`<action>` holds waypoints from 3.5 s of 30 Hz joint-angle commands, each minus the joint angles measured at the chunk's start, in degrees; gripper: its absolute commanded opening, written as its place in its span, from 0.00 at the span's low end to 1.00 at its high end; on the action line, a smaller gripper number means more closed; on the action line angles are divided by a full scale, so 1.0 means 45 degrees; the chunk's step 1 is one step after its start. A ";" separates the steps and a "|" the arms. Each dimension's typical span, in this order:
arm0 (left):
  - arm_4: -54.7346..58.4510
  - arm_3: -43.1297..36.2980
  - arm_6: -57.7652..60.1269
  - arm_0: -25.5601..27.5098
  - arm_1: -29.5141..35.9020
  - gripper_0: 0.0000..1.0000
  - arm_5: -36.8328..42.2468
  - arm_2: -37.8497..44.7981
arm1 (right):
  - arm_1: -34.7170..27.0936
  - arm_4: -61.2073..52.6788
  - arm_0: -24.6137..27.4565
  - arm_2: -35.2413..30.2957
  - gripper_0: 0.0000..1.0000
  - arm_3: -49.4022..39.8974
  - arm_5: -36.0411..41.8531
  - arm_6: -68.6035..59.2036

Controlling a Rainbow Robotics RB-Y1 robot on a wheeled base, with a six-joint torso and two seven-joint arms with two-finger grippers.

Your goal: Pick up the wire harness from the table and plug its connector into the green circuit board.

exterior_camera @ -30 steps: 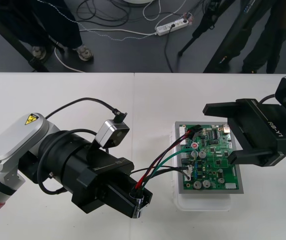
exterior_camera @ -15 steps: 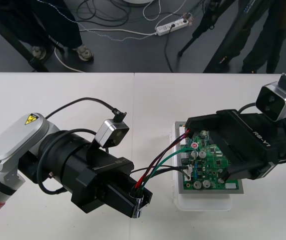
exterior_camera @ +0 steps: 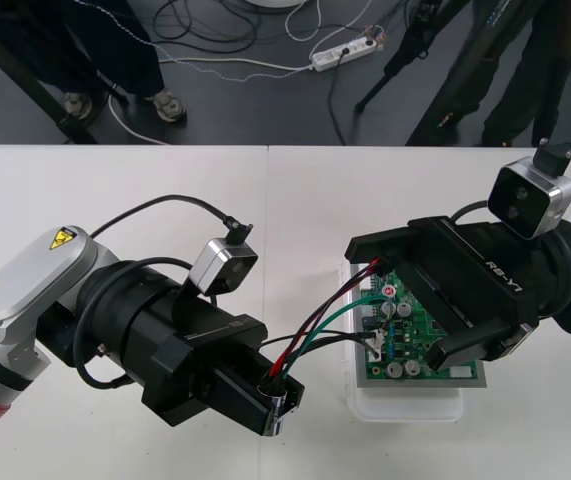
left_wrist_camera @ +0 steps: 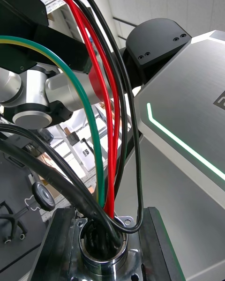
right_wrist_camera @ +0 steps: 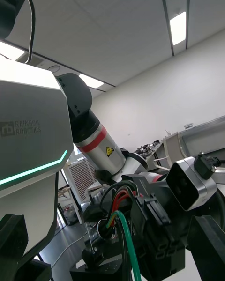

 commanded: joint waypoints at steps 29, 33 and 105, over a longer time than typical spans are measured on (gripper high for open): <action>0.0270 -0.0441 0.0725 -0.0390 -0.0257 0.00 -0.0531 -0.0181 | 0.0329 -0.0498 -0.0578 -0.0432 0.18 0.0203 0.0009 -0.0566; 0.0251 -0.0441 0.0705 -0.0371 -0.0276 0.00 -0.0531 -0.0181 | 0.0407 -0.0635 -0.0597 -0.0432 0.04 0.0203 0.0009 -0.0644; -0.0531 -0.0441 0.0237 -0.0332 -0.0120 1.00 -0.0531 0.1225 | 0.0505 -0.0654 -0.0597 -0.0705 0.00 0.0203 0.0009 -0.1015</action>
